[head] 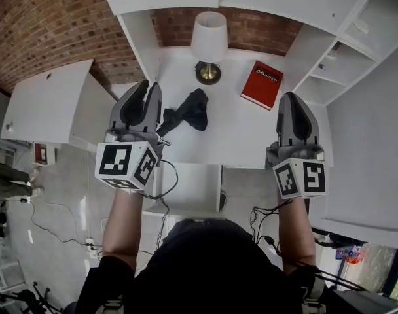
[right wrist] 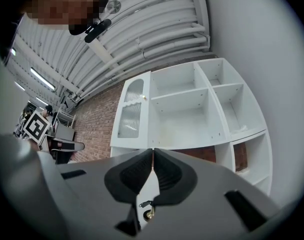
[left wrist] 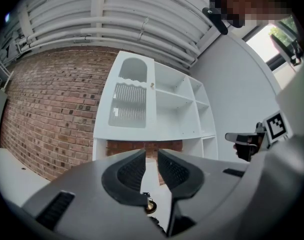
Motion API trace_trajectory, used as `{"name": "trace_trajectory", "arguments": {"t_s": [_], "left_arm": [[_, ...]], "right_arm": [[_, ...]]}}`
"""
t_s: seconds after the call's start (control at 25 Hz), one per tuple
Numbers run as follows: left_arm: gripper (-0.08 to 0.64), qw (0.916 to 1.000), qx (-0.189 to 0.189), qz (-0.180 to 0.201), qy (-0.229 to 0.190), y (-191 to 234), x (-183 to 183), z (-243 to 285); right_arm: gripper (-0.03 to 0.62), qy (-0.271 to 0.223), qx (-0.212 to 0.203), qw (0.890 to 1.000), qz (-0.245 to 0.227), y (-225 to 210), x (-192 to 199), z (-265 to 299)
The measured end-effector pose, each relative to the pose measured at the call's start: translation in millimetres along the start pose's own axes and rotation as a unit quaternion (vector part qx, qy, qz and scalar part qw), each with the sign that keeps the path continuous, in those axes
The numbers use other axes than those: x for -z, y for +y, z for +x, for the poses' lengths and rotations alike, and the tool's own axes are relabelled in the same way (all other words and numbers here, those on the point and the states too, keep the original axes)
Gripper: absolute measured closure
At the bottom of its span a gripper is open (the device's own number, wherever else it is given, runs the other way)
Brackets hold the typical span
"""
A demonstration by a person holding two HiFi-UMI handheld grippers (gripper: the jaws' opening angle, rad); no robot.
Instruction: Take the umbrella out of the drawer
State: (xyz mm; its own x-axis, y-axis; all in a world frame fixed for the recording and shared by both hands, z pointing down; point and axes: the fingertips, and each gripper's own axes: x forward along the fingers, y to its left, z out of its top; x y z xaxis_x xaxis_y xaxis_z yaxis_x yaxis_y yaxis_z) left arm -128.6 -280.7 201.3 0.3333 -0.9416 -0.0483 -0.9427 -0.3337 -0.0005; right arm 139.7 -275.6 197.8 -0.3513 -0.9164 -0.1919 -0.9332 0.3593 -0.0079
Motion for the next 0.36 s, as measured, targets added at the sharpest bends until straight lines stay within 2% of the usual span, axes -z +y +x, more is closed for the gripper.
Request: {"name": "trace_trajectory", "arguments": {"t_s": [0.36], "left_arm": [[0.488, 0.9996, -0.004, 0.001, 0.029, -9.4, 27.8, 30.5]], "right_arm": [[0.584, 0.011, -0.007, 1.0, 0.018, -29.6, 28.7, 15.9]]}}
